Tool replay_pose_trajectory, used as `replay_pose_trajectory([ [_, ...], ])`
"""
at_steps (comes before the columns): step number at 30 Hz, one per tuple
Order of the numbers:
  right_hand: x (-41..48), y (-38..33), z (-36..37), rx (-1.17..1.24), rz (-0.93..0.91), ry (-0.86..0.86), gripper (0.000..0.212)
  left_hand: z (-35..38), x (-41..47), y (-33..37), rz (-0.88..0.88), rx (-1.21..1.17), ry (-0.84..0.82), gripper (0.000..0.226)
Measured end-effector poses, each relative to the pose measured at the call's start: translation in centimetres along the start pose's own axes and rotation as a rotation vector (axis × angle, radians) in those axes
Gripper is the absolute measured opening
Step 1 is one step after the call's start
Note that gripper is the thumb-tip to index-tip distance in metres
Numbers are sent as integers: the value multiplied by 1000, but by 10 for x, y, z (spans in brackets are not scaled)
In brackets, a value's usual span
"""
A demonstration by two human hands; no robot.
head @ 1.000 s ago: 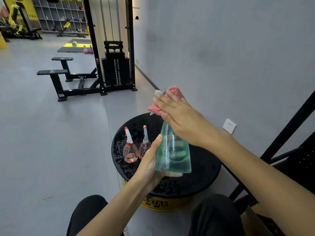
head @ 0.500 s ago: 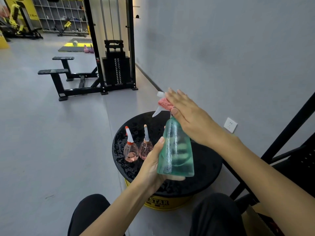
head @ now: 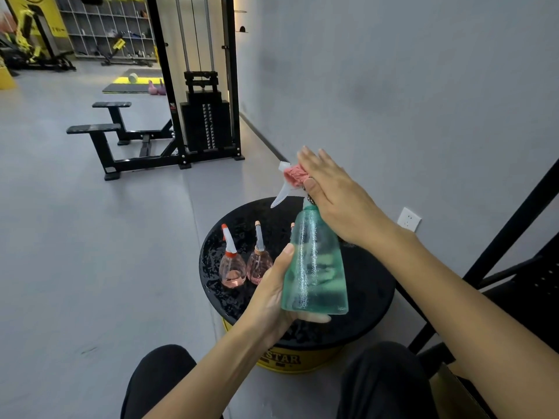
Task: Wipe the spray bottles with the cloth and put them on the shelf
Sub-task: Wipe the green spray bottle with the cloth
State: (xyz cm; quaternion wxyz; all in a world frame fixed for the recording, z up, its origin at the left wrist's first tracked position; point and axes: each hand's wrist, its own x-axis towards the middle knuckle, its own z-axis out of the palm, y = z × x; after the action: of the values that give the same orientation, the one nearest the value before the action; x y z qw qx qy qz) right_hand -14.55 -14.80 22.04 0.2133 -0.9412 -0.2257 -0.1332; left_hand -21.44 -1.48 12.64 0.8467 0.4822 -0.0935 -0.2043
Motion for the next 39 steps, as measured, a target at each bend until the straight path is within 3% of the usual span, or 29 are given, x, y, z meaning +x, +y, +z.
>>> replay_pose_trajectory([
  [9,-22,-6,14,-5,-85,-37,50,-6,0,3,-10,-22,32,45],
  [15,1,1,8,63,19,8,50,-1,-3,1,-11,-2,26,51],
  [17,-1,-4,10,54,-6,14,50,-3,-2,2,-2,3,31,57],
  [24,-21,-13,18,-76,-145,-32,49,-8,-3,4,-26,-18,48,47],
  [32,8,-13,7,-13,31,25,50,3,-5,-4,-37,76,14,59],
  [39,-8,-24,18,-175,-154,-88,50,-4,-2,1,-27,13,65,44],
])
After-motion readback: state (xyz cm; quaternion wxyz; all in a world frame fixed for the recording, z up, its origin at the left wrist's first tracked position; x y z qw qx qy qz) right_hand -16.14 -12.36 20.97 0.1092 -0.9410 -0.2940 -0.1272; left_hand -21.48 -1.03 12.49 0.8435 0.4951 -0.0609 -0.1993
